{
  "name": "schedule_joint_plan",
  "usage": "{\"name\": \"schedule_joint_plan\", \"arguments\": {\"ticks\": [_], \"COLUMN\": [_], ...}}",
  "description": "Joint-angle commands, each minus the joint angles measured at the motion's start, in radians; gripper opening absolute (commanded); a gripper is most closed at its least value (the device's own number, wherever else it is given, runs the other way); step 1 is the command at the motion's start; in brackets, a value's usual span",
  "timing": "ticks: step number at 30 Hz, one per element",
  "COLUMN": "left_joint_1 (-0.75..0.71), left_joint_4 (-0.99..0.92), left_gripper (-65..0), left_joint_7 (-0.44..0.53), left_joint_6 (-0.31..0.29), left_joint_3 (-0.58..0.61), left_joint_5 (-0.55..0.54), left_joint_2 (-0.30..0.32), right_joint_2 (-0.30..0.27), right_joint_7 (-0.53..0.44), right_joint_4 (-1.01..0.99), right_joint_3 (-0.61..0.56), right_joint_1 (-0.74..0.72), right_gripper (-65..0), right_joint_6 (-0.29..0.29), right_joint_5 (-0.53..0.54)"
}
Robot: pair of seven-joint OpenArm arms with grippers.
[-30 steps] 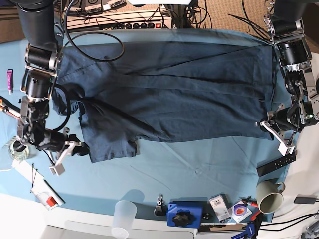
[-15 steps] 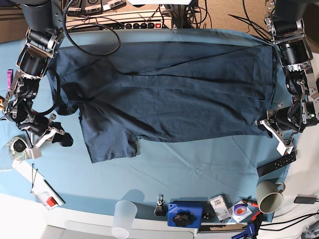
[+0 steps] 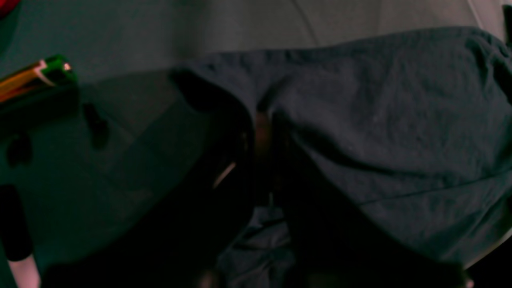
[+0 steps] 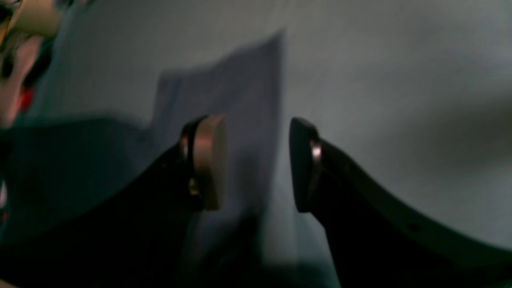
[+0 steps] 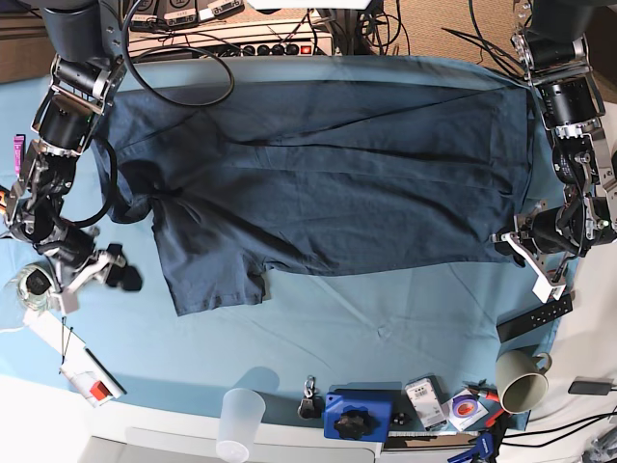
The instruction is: Fold the T-shirt properly
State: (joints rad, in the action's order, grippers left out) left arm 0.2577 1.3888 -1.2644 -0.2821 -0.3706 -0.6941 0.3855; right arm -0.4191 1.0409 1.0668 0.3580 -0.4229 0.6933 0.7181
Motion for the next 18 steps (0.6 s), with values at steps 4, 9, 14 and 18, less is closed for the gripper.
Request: {"name": "schedule_joint_plan", "arguments": {"ticks": [4,9,14,18], "left_joint_1": [0.023,0.023,0.023,0.023], "left_joint_4": [0.019,0.019,0.019,0.019], "left_gripper": [-65.0,-65.0,-65.0,-65.0], "left_joint_7": [0.008,0.008,0.008,0.012], "left_joint_6": [-0.006,-0.006,-0.006,-0.006], "left_joint_3": [-0.005,-0.005,-0.005,-0.005], "left_joint_5": [-0.018,-0.018,-0.018,-0.023], "left_joint_2": [0.016,0.016,0.016,0.016], "right_joint_2": [0.024,0.051,0.051,0.064], "right_joint_7": [-0.084,-0.143,-0.264,-0.307], "right_joint_4": [0.011,-0.174,-0.429,-0.486], "right_joint_3": [0.001,-0.040,-0.124,-0.211], "right_joint_1": [-0.070,-0.163,-0.254,-0.279], "right_gripper": [-39.4,-39.4,-39.4,-39.5], "right_joint_6": [0.005,0.005,0.005,0.005], "right_joint_5": [-0.138,-0.204,-0.289,-0.327]}}
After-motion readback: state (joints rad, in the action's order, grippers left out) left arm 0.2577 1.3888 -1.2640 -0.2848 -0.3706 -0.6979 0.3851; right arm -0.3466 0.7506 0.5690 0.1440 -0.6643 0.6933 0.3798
